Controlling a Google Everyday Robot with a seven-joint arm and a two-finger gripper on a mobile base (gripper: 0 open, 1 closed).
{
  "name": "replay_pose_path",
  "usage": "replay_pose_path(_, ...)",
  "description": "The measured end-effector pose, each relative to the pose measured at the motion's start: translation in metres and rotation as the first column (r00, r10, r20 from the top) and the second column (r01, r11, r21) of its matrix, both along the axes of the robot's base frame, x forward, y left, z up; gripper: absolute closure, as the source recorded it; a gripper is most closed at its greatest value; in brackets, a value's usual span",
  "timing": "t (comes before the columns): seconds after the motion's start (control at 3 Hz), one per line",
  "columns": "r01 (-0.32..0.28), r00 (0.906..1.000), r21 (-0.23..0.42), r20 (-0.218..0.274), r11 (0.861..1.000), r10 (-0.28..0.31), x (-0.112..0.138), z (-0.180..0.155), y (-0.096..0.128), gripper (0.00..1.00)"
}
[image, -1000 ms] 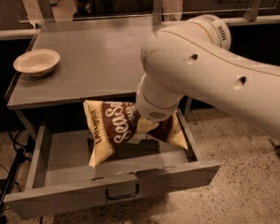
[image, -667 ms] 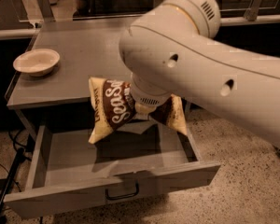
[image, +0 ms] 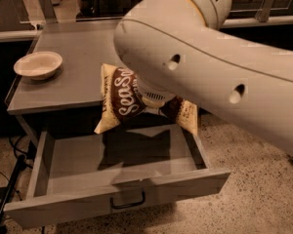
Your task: Pick brown chip bag from top drawer and place on counter
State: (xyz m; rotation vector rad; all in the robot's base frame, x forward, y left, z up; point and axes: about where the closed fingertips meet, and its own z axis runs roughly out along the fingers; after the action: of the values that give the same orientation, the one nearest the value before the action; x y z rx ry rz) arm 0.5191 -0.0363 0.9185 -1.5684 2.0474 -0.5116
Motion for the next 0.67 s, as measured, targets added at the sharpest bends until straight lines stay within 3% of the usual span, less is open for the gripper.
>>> replay_pose_path(0.67, -0.057, 0.9972, 0.033, 0.051, 0.998, 0.055, 0.044, 0.049, 0.013, 1.00)
